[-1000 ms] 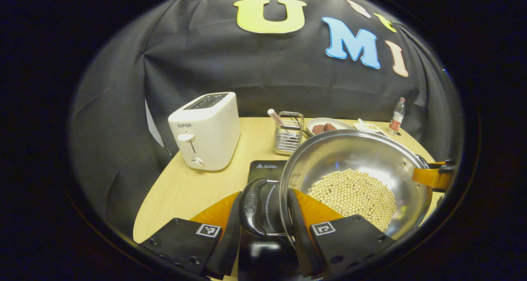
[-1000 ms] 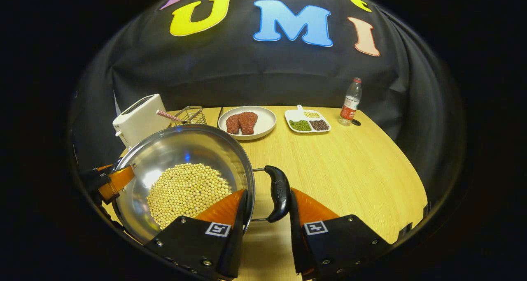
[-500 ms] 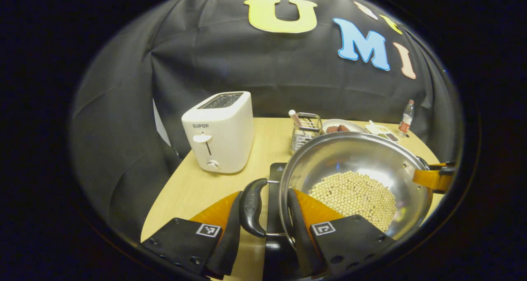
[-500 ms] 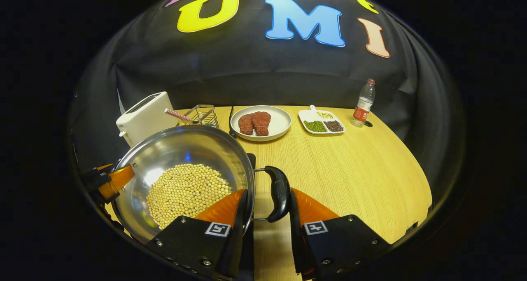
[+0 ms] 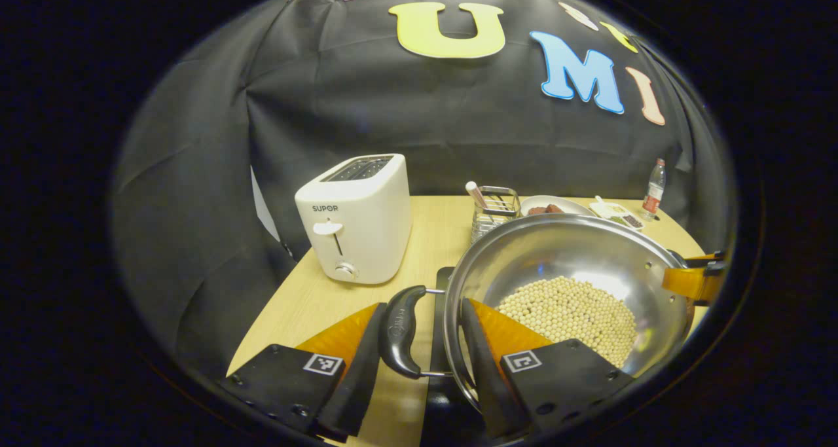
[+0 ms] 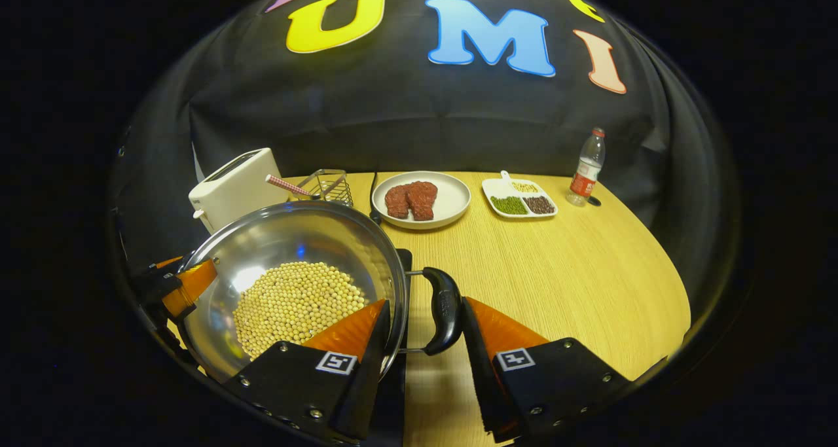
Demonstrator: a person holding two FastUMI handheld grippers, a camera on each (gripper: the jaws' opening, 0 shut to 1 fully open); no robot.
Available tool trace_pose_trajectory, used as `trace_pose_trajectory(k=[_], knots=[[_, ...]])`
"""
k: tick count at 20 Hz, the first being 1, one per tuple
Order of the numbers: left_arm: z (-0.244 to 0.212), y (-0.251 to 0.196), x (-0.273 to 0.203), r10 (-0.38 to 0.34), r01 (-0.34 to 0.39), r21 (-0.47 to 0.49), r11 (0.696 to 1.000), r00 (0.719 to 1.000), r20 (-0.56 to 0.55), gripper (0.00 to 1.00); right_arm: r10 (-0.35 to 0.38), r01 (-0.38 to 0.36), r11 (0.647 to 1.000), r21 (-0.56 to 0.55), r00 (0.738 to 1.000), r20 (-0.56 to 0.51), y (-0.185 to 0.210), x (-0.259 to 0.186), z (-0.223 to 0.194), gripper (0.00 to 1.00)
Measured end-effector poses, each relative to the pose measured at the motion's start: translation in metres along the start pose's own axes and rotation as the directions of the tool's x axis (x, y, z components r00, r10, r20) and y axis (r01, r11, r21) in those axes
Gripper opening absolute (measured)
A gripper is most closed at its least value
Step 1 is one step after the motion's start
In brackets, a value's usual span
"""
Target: First push the handle of the pot to place it horizontally, then grasp the pot with both hands and set it on the induction cooktop.
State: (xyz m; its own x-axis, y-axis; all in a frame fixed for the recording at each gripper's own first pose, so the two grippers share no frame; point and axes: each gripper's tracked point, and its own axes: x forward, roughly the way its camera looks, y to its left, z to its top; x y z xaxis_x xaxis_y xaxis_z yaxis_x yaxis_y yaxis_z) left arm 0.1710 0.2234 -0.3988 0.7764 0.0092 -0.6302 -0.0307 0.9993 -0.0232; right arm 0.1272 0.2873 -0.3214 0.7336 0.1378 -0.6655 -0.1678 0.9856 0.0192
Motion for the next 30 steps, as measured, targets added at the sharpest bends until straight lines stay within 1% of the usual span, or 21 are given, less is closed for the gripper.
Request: trace_pose_trajectory(k=[1, 2, 3, 5, 7, 11, 12, 13, 14, 18, 19, 20, 21, 24, 26, 27, 28, 29, 30], knots=[[0.003, 0.004, -0.002, 0.016, -0.016, 0.003, 1.000, 1.000, 0.014, 0.82, 0.006, -0.005, 1.000, -0.004, 1.000, 0.026, -0.001, -0.003, 0.004, 0.67], [0.009, 0.005, -0.005, 0.029, -0.029, 0.002, 1.000, 0.999, 0.036, 0.91, -0.001, 0.001, 1.000, -0.004, 0.999, 0.050, -0.006, -0.008, 0.010, 0.80], [0.018, 0.007, -0.012, 0.045, -0.045, -0.001, 0.999, 0.997, 0.059, 1.00, -0.007, 0.007, 1.000, -0.002, 0.997, 0.074, -0.014, -0.015, 0.014, 1.00], [0.033, 0.006, -0.027, 0.069, -0.070, 0.005, 0.998, 0.991, 0.114, 1.00, -0.015, 0.016, 1.000, -0.003, 0.993, 0.120, -0.028, -0.030, 0.023, 0.98], [0.052, 0.001, -0.050, 0.087, -0.091, 0.015, 0.996, 0.982, 0.170, 1.00, -0.031, 0.033, 0.999, -0.009, 0.985, 0.170, -0.047, -0.049, 0.032, 0.98], [0.087, -0.027, -0.102, 0.091, -0.099, 0.014, 0.995, 0.955, 0.282, 1.00, -0.036, 0.044, 0.999, -0.025, 0.964, 0.263, -0.082, -0.094, 0.046, 0.98], [0.093, -0.036, -0.117, 0.092, -0.100, 0.009, 0.995, 0.948, 0.306, 0.94, -0.035, 0.046, 0.998, -0.032, 0.956, 0.290, -0.092, -0.107, 0.050, 0.98], [0.100, -0.048, -0.130, 0.090, -0.096, 0.004, 0.995, 0.942, 0.323, 0.94, -0.034, 0.048, 0.998, -0.039, 0.950, 0.311, -0.101, -0.119, 0.052, 0.98], [0.105, -0.059, -0.145, 0.085, -0.090, -0.001, 0.996, 0.938, 0.336, 1.00, -0.032, 0.049, 0.998, -0.044, 0.944, 0.328, -0.109, -0.132, 0.053, 0.98], [0.124, -0.108, -0.205, 0.038, -0.048, 0.015, 0.999, 0.915, 0.401, 1.00, -0.036, 0.055, 0.998, -0.040, 0.922, 0.385, -0.142, -0.180, 0.051, 0.98], [0.128, -0.121, -0.220, 0.022, -0.034, 0.021, 0.999, 0.907, 0.420, 0.99, -0.040, 0.057, 0.998, -0.030, 0.916, 0.400, -0.152, -0.195, 0.050, 0.98], [0.131, -0.134, -0.235, 0.006, -0.021, 0.028, 0.999, 0.898, 0.440, 1.00, -0.043, 0.058, 0.998, -0.022, 0.909, 0.415, -0.162, -0.208, 0.047, 0.98], [0.132, -0.144, -0.251, -0.009, -0.010, 0.037, 0.999, 0.889, 0.459, 1.00, -0.047, 0.060, 0.998, -0.017, 0.902, 0.429, -0.171, -0.217, 0.044, 0.98], [0.131, -0.173, -0.299, -0.035, 0.008, 0.057, 0.998, 0.872, 0.488, 0.99, -0.041, 0.051, 0.999, -0.010, 0.890, 0.455, -0.192, -0.252, 0.037, 0.98], [0.127, -0.188, -0.324, -0.045, 0.018, 0.058, 0.998, 0.862, 0.505, 0.99, -0.037, 0.043, 0.999, -0.003, 0.881, 0.473, -0.203, -0.274, 0.034, 0.98], [0.128, -0.192, -0.338, -0.045, 0.016, 0.060, 0.998, 0.857, 0.513, 0.96, -0.034, 0.038, 0.999, 0.000, 0.876, 0.481, -0.208, -0.285, 0.033, 0.98], [0.130, -0.197, -0.351, -0.049, 0.020, 0.060, 0.998, 0.850, 0.524, 0.98, -0.032, 0.035, 0.999, 0.003, 0.872, 0.488, -0.212, -0.296, 0.033, 0.97], [0.133, -0.204, -0.364, -0.058, 0.029, 0.062, 0.998, 0.843, 0.534, 0.98, -0.033, 0.035, 0.999, 0.006, 0.868, 0.496, -0.215, -0.306, 0.033, 0.97], [0.135, -0.208, -0.377, -0.064, 0.033, 0.067, 0.997, 0.836, 0.545, 0.95, -0.035, 0.035, 0.999, 0.009, 0.863, 0.505, -0.217, -0.315, 0.033, 0.97]])
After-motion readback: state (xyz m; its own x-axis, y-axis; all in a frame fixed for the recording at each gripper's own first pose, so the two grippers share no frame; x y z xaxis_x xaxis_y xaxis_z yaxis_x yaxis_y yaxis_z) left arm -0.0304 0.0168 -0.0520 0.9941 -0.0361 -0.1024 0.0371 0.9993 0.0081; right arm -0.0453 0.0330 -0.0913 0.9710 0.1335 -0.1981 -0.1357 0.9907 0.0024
